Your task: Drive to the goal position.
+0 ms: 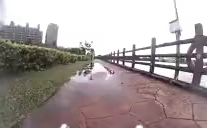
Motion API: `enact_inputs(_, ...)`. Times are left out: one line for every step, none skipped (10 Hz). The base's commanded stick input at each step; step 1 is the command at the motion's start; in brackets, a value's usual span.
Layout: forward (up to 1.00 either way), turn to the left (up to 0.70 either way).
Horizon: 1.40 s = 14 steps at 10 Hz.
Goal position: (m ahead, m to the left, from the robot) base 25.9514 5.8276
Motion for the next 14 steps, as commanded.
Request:
enact_inputs(0.85,0.01)
enact_inputs(0.85,0.01)
enact_inputs(0.85,0.01)
enact_inputs(0.85,0.01)
enact_inputs(0.85,-0.01)
enact_inputs(0.85,-0.08)
enact_inputs(0.85,-0.17)
enact_inputs(0.85,-0.24)
enact_inputs(0.85,-0.31)
enact_inputs(0.85,-0.33)
enact_inputs(0.85,-0.33)
enact_inputs(0.85,-0.33)
enact_inputs(0.85,-0.33)
enact_inputs(0.85,-0.33)
